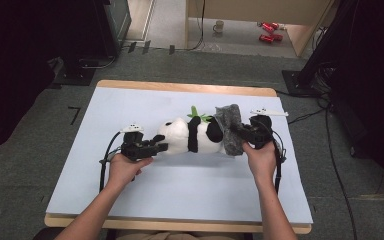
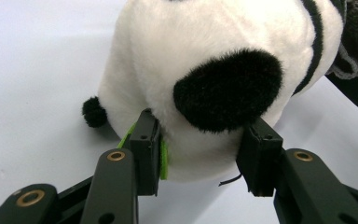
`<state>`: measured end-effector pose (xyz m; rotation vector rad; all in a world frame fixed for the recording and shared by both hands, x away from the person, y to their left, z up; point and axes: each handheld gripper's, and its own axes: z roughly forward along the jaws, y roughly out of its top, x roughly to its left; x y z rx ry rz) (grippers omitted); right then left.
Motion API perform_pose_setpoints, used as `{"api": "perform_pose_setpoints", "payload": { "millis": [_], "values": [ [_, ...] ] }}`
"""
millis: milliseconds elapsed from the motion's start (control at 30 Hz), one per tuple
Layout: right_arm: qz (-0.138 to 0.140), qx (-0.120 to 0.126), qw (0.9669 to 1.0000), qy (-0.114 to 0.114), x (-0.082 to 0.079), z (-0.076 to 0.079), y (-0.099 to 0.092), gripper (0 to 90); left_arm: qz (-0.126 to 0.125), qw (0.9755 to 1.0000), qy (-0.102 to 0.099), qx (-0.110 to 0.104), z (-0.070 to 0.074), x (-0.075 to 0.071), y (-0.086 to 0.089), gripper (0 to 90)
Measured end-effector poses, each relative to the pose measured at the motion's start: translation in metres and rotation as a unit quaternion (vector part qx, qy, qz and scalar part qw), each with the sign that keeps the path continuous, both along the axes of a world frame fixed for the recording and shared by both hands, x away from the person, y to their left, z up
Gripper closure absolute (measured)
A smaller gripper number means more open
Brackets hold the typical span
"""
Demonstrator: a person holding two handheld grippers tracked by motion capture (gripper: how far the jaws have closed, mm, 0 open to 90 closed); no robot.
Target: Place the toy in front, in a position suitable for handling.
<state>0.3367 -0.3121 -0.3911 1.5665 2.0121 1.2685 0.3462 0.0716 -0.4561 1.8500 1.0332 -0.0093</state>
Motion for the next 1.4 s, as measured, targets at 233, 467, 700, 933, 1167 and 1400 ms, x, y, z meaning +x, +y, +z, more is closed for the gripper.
{"api": "perform_pose_setpoints", "payload": {
  "millis": [233, 467, 700, 933, 1167, 1400],
  "values": [
    [0.000, -0.033, 0.9993, -0.020, -0.006, 0.017, 0.005, 77.6, -0.003, 1.0000, -0.002, 0.000, 0.001, 0.000, 0.001, 57.3],
    [0.042, -0.007, 0.9981, -0.045, -0.018, 0.045, 0.023, 77.4, -0.024, 0.9996, 0.007, 0.010, 0.008, 0.000, 0.004, 63.5],
    [0.108, 0.008, 0.9930, -0.046, -0.031, 0.056, 0.060, 77.4, -0.029, 0.9994, 0.014, 0.011, 0.016, -0.009, 0.014, 64.7],
    [0.135, -0.010, 0.9908, 0.001, -0.023, 0.024, 0.080, 77.2, -0.029, 0.9990, -0.024, 0.025, 0.016, -0.014, 0.015, 59.3],
    [0.128, -0.001, 0.9918, 0.005, -0.013, 0.013, 0.076, 77.0, -0.045, 0.9970, -0.054, 0.032, 0.013, -0.014, 0.020, 42.6],
    [0.122, -0.001, 0.9925, -0.004, -0.003, 0.013, 0.076, 77.1, -0.052, 0.9934, -0.093, 0.042, 0.009, -0.017, 0.025, 33.9]
  ]
}}
